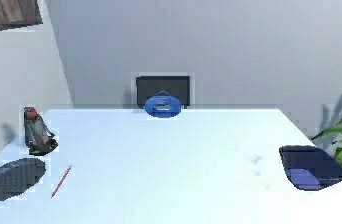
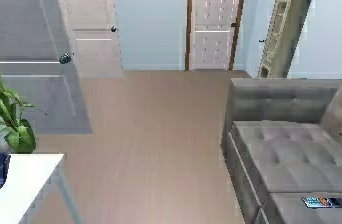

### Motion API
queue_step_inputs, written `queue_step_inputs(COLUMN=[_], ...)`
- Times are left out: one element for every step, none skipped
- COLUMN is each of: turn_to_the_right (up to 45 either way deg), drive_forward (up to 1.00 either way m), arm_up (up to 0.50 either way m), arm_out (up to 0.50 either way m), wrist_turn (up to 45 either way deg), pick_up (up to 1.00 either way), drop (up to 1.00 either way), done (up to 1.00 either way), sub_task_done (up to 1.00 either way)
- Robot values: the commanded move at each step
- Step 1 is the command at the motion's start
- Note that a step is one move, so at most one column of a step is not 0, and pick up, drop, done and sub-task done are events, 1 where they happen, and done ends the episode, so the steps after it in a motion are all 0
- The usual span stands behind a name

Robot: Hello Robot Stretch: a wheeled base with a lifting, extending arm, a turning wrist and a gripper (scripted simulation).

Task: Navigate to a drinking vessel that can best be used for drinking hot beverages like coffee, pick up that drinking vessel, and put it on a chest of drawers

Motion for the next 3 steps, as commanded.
queue_step_inputs(turn_to_the_right=[45.0,45.0,45.0], drive_forward=[0.00,0.00,0.00], arm_up=[0.00,0.00,0.00], arm_out=[0.00,0.00,0.00], wrist_turn=[0.0,0.0,0.0], pick_up=[0.00,0.00,0.00], drop=[0.00,0.00,0.00], done=[0.00,0.00,0.00], sub_task_done=[0.00,0.00,0.00])
